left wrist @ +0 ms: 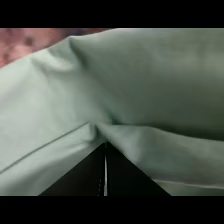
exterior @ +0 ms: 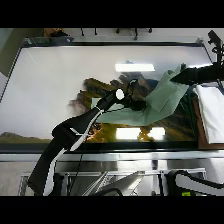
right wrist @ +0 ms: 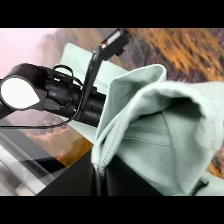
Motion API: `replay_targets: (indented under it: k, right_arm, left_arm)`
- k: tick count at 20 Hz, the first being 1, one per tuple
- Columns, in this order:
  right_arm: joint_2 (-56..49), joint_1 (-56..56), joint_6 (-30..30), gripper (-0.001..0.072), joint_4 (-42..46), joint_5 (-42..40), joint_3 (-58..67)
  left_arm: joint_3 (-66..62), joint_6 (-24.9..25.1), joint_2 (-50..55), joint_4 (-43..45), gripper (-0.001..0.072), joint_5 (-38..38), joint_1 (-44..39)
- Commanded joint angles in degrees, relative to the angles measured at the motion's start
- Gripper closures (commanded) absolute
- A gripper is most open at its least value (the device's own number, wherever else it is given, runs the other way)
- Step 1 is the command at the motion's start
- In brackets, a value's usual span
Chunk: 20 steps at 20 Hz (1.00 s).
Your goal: Fold the shirts.
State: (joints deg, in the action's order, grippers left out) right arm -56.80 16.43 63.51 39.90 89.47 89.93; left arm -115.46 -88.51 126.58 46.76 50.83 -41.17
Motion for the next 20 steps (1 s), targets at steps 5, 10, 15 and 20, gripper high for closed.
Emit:
replay_targets:
  k: [5, 10, 15, 20]
  right_arm:
    - [0.00, -2.43, 4.33, 0.0694, -0.72, -1.20, 0.22]
    - [-1.92, -21.92, 8.81, 0.0693, -0.66, -19.10, -5.73]
    - [-16.96, -50.03, 5.51, 0.0562, -1.03, -56.65, -9.51]
    - [-22.34, -58.69, -5.18, 0.0283, -1.84, -70.16, -8.33]
  left_arm:
    - [-0.22, 5.22, -14.36, -3.48, 0.0694, 22.05, 13.94]
    - [-0.22, 5.57, -32.81, -3.41, 0.0694, 29.29, 31.45]
    - [-0.20, 7.58, -42.62, -3.26, 0.0694, 34.21, 40.39]
    - [-0.20, 7.69, -46.73, -3.21, 0.0694, 38.07, 40.35]
